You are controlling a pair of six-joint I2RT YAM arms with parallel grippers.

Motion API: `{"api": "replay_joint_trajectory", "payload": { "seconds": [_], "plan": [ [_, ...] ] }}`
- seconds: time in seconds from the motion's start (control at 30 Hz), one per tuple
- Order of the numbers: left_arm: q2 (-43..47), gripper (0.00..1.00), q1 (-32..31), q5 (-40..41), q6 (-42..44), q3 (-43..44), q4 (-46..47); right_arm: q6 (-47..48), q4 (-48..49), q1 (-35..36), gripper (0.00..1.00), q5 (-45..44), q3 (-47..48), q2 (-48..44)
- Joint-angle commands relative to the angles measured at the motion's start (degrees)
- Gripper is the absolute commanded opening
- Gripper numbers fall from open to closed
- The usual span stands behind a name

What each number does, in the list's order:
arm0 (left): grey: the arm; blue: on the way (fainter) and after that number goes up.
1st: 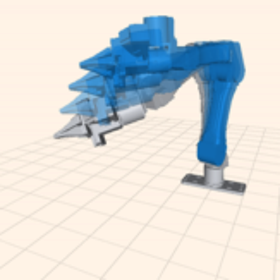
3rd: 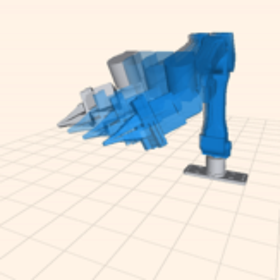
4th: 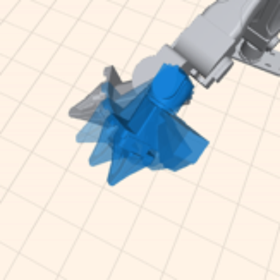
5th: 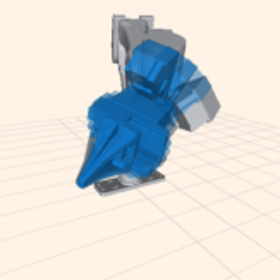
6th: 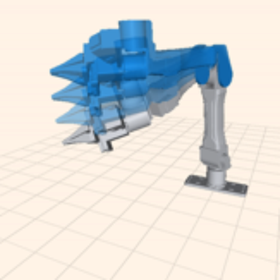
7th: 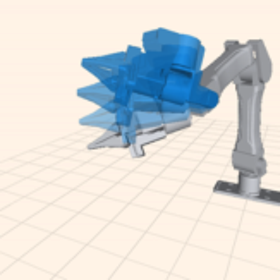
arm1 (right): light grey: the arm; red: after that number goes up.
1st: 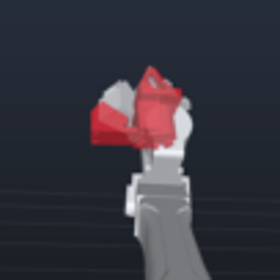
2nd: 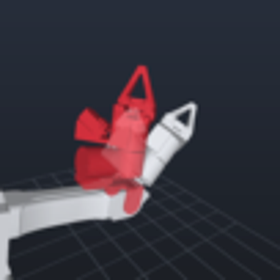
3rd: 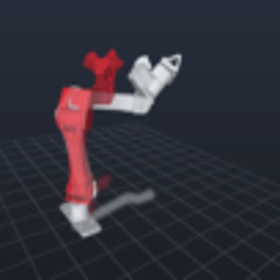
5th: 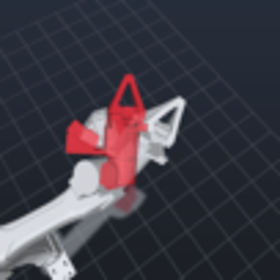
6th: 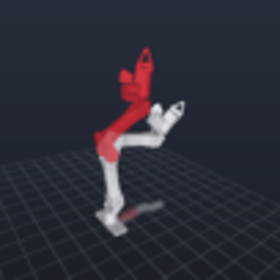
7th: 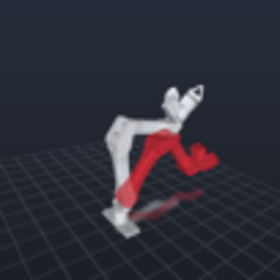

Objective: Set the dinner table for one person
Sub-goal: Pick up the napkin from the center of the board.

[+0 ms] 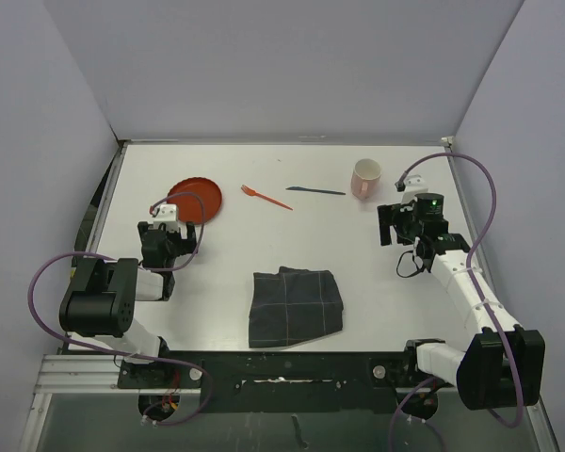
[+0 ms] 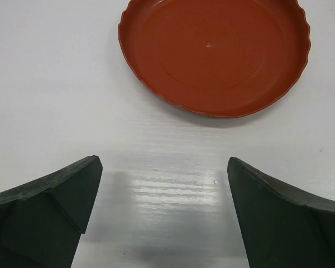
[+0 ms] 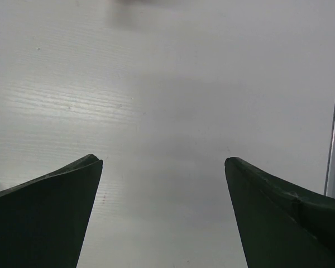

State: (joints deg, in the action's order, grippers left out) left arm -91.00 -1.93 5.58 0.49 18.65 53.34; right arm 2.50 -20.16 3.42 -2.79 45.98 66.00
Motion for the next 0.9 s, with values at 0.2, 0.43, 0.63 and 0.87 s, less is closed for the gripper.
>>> {"api": "replay_joint_trajectory", "payload": {
  "seconds": [0.2, 0.43, 0.63, 0.87],
  "plan": [
    [-1.02, 0.98, -0.09, -0.21, -0.05, 1.12, 3.2, -0.71, 1.33, -0.02, 0.98, -0.6, 2.36, -1.17],
    [-1.01, 0.98, -0.09, -0.22, -0.05, 1.1, 3.22, -0.62, 1.34, -0.04, 0.98, -0.32, 2.36, -1.17],
    [-1.01, 0.98, -0.09, -0.22, -0.05, 1.12, 3.17, 0.23, 0.75, -0.03, 0.98, 0.99, 2.6, -1.0],
    [-1.02, 0.98, -0.09, -0.22, -0.05, 1.12, 3.2, 5.99, -5.36, 1.31, 0.98, 1.73, 6.1, 0.78]
  ]
}}
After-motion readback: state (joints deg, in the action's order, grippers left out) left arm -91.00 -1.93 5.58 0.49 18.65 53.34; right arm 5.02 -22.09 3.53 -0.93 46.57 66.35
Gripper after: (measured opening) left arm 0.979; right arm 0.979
